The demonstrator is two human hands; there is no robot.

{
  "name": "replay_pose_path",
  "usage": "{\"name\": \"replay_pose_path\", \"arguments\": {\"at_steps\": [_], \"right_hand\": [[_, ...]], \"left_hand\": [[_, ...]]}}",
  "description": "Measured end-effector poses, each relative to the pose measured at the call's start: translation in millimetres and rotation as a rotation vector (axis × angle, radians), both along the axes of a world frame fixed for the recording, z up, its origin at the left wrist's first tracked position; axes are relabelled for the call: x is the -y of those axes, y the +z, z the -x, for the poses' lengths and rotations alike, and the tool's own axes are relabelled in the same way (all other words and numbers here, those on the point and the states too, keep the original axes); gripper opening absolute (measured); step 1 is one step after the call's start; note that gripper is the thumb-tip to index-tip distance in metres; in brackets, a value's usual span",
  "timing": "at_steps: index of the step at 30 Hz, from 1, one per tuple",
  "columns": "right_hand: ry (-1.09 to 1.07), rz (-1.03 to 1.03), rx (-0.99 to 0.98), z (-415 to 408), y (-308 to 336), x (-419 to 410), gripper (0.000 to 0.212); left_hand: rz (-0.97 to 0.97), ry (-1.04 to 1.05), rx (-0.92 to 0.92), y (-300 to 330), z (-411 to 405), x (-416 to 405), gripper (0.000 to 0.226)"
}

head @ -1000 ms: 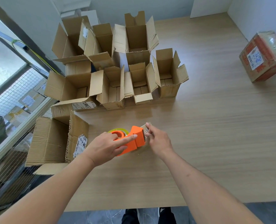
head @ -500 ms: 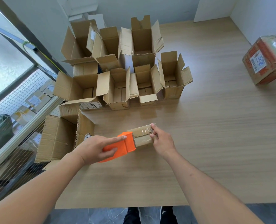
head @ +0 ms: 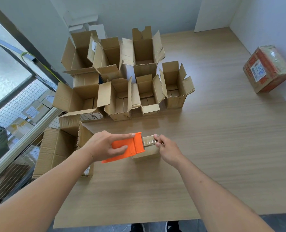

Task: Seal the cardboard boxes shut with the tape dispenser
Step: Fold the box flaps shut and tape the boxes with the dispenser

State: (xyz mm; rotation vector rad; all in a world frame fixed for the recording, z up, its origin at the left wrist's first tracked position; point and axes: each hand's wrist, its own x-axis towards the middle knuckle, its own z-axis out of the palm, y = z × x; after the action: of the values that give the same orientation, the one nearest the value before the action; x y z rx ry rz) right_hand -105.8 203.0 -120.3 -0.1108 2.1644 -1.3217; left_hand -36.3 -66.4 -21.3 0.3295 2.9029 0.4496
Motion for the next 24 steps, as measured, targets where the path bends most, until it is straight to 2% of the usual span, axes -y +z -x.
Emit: {"name": "replay_pose_path", "arguments": {"at_steps": [6,10,15,24], "right_hand": [[-0.001,0.11,0.096,11,-1,-11,0.027],[-0.152,0.225,0.242,23,-2,-24,0.025],[-0.22,0.309,0.339,28,3,-31,0.028],[-0.215,0.191,0.341,32,-16,-48,0.023]], "left_hand": [[0.02,-0.02,0.074,-27,6,-5,0.049],[-0.082,0.033,0.113,-35,1,-7,0.049],[-0.134,0.053,0.158,-32,5,-13,0.048],[-0.164,0.062,0.285,-35,13,-9,0.051]]}}
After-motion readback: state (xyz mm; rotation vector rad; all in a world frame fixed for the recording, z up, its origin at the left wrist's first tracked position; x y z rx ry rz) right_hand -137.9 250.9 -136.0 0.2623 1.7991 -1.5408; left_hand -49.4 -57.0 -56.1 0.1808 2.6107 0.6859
